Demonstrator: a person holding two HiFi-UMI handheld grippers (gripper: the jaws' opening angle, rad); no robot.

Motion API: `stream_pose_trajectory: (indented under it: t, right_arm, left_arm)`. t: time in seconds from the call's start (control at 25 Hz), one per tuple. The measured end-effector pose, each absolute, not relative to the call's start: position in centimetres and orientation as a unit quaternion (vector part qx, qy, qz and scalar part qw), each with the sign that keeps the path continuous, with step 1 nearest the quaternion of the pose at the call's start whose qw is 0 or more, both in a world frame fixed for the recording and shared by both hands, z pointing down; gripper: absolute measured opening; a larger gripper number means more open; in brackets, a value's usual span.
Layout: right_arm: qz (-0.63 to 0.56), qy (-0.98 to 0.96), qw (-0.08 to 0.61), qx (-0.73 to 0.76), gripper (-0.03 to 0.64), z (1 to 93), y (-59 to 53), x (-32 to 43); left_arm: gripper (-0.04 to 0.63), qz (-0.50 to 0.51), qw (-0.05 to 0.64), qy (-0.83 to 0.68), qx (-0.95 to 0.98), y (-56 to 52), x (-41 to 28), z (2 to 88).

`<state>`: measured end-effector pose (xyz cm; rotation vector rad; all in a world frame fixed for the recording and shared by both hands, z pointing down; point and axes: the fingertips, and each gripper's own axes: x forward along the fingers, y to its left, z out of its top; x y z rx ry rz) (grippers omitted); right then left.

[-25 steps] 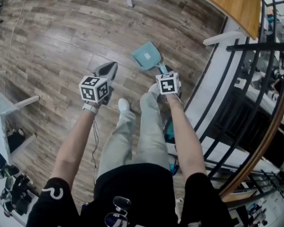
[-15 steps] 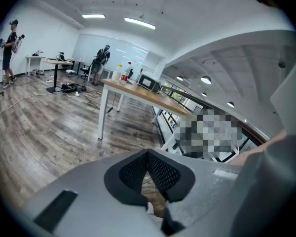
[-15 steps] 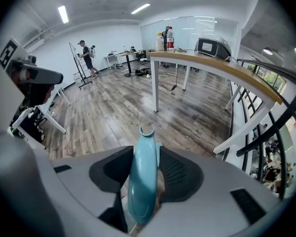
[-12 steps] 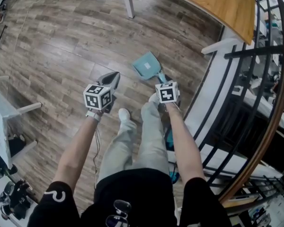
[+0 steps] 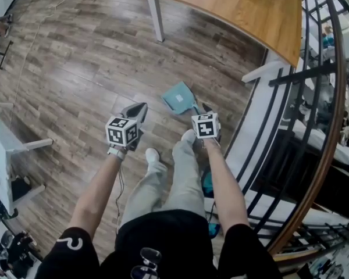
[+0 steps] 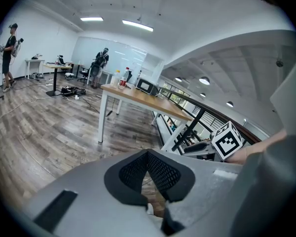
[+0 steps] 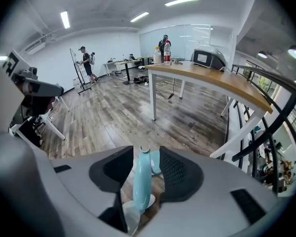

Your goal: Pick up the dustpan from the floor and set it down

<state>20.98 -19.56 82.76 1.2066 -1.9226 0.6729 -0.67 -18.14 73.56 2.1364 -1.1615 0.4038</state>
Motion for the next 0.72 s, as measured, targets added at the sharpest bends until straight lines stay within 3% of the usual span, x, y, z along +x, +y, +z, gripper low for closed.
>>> stream_pose_trajectory:
  t: [0.44, 0.72]
  right_arm:
    - [0.225, -0.770, 0.323, 0.503, 0.132, 72.6, -22.6, 19.9]
    - [0.196, -0.779, 0.275, 0.528, 0.041, 64.4, -23.7, 17.6]
  left_arm:
    - [-0.002, 0.116, 0.286, -0.447, 0.840, -21.2, -3.0, 64.8]
    - [-0.002, 0.078, 0.259, -0.451, 0.851, -22.1, -5.9, 58.0]
